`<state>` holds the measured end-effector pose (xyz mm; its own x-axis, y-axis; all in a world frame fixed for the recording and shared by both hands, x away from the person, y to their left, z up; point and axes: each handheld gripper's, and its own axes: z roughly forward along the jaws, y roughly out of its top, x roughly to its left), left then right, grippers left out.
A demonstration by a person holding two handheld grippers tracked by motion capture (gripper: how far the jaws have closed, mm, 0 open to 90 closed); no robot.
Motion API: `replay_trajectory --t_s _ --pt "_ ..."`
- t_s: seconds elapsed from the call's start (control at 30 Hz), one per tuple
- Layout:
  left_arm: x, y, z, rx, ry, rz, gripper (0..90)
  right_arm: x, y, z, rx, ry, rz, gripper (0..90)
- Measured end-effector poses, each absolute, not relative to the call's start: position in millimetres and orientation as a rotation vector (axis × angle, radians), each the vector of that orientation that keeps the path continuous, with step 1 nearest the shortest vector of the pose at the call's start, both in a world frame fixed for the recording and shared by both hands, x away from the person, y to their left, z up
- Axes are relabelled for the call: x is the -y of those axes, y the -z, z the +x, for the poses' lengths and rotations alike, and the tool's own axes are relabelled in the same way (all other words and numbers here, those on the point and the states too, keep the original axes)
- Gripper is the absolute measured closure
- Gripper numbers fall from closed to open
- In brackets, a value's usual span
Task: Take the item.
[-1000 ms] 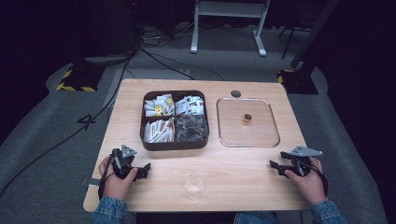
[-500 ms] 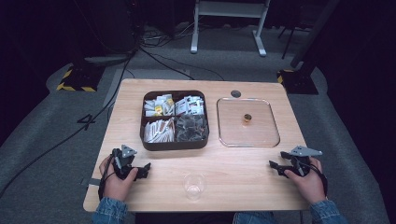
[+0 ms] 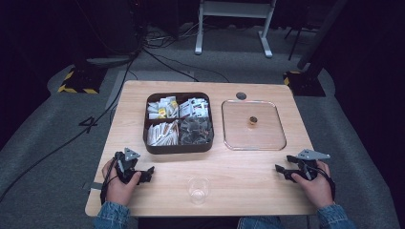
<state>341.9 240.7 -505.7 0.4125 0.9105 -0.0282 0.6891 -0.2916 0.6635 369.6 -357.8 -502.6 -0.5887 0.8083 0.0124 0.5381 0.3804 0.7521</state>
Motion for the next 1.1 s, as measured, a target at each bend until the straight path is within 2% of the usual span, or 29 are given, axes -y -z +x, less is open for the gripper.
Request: replay_trajectory --t_s 0.53,1.1 --pt "-240.7 505.7 342.0 -1.351 -0.478 2.074 0.2 356.8 495.4 368.9 -2.28 -1.068 1.176 30.1" --pt "-243.0 505.8 349.2 -1.312 -0.463 2.092 0.2 347.8 447.1 376.9 -2.248 -1.197 1.145 31.0"
